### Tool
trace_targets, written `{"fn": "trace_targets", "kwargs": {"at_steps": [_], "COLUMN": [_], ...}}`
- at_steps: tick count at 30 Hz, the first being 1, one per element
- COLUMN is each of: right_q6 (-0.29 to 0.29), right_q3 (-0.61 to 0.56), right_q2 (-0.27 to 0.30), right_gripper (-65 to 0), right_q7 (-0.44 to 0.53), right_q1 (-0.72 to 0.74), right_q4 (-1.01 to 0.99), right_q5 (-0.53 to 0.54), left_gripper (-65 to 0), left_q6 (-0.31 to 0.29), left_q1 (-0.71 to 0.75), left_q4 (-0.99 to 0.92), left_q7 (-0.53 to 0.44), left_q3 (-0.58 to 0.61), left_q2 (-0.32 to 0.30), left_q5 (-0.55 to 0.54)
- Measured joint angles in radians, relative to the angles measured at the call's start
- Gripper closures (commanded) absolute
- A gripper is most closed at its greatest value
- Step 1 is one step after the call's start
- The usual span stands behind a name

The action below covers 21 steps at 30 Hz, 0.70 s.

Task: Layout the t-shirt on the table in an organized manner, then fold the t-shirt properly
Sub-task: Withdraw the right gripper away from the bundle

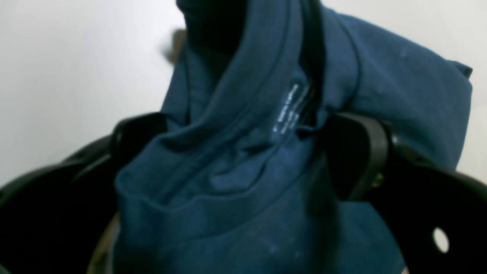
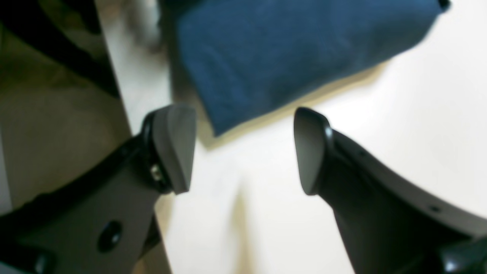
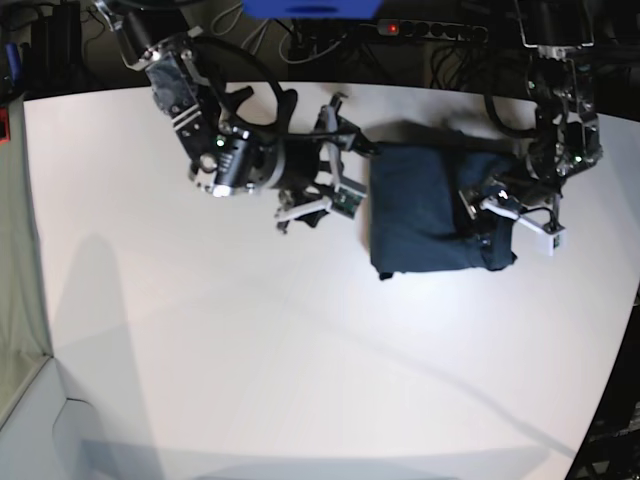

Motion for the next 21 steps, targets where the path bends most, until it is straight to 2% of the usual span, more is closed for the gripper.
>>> {"fn": "trace_targets", "kwargs": {"at_steps": [2, 3, 6, 8, 11, 13, 21], "right_q6": [0.000, 0.000, 0.000, 0.000, 0.000, 0.000, 0.000], "right_q3": [0.056, 0.082, 0.150, 0.199, 0.275, 0.315, 0.536], "right_q2": [-0.002, 0.000, 0.002, 0.035, 0.065, 0.077, 0.089], "right_gripper": [-39.1, -39.1, -39.1, -39.1, -39.1, -39.2, -39.3], "right_q7": [0.000, -0.001, -0.003, 0.003, -0.010, -0.002, 0.001], "right_q1": [-0.001, 0.000, -0.003, -0.012, -0.023, -0.028, -0.074], "right_q4": [0.000, 0.000, 0.006, 0.039, 0.077, 0.094, 0.153], "right_q5": [0.000, -0.003, -0.001, 0.007, -0.004, 0.003, 0.010], "left_gripper": [-65.0, -61.0, -40.9, -25.2, -8.6, -0.1, -0.1], "left_q6": [0.000, 0.000, 0.001, 0.004, 0.004, 0.005, 0.005], "left_q1": [-0.003, -0.006, -0.013, -0.014, -0.022, -0.021, -0.019], "left_q4": [0.000, -0.003, -0.026, -0.042, -0.063, -0.066, -0.053], "left_q7": [0.000, 0.000, -0.011, -0.013, -0.007, -0.024, -0.029], "left_q3": [0.000, 0.000, 0.000, 0.000, -0.002, -0.002, 0.000], "left_q2": [0.000, 0.000, -0.002, -0.002, -0.002, -0.001, 0.000], "left_q5": [-0.002, -0.001, 0.016, 0.011, -0.008, -0.011, -0.010]}}
